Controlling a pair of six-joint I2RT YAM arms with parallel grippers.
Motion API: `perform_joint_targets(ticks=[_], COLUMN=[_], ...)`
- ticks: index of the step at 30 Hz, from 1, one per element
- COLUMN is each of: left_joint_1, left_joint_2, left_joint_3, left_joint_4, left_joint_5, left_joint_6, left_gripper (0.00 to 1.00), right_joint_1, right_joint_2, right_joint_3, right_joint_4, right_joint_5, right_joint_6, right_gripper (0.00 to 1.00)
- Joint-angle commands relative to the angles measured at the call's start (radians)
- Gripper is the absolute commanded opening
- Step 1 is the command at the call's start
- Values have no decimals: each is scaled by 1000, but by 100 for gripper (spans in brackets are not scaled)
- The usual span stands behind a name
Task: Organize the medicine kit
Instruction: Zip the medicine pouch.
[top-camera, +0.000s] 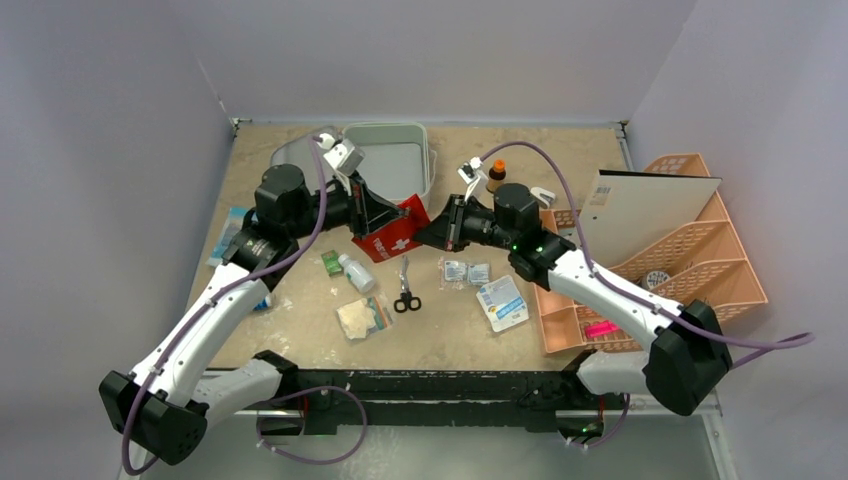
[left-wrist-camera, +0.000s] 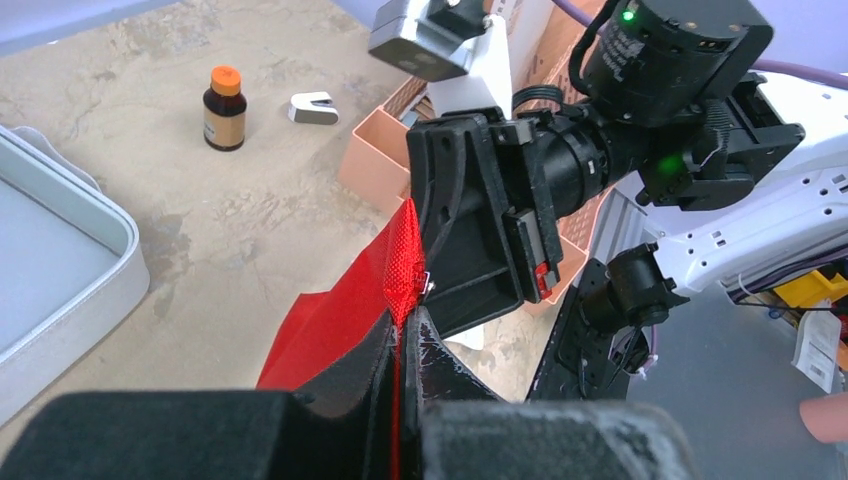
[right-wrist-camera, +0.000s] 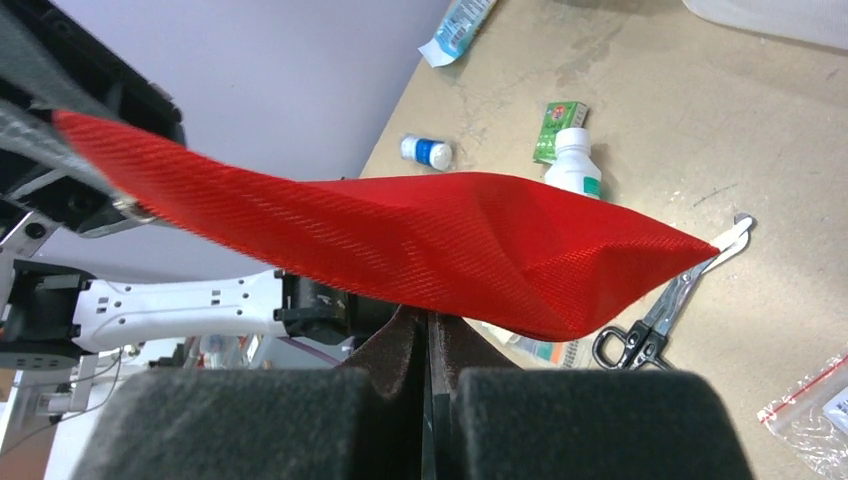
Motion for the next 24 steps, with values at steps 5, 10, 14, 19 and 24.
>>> perform_joint_targets(ticks=[5, 10, 14, 19, 24], left_joint_1=[7, 7, 7, 8, 7], left_joint_2=[28, 54, 60, 64, 94], left_joint_3=[29, 65, 105, 117, 138], left_joint_4=[17, 2, -66, -105, -126], left_joint_5=[18, 77, 157, 224, 273], left_joint_6=[-30, -108, -85, -33, -23], left_gripper=[0, 0, 0, 0, 0], right_joint_1=[-3, -2, -3, -2, -2], right_joint_2=[-126, -98, -74, -51, -47], right_joint_3=[53, 87, 93, 106, 110], right_joint_4=[37, 75, 127, 145, 130], right_joint_5=[27, -2, 2, 33, 66], right_joint_6=[-46, -15, 21, 45, 26], right_gripper=[19, 31, 34, 34, 33])
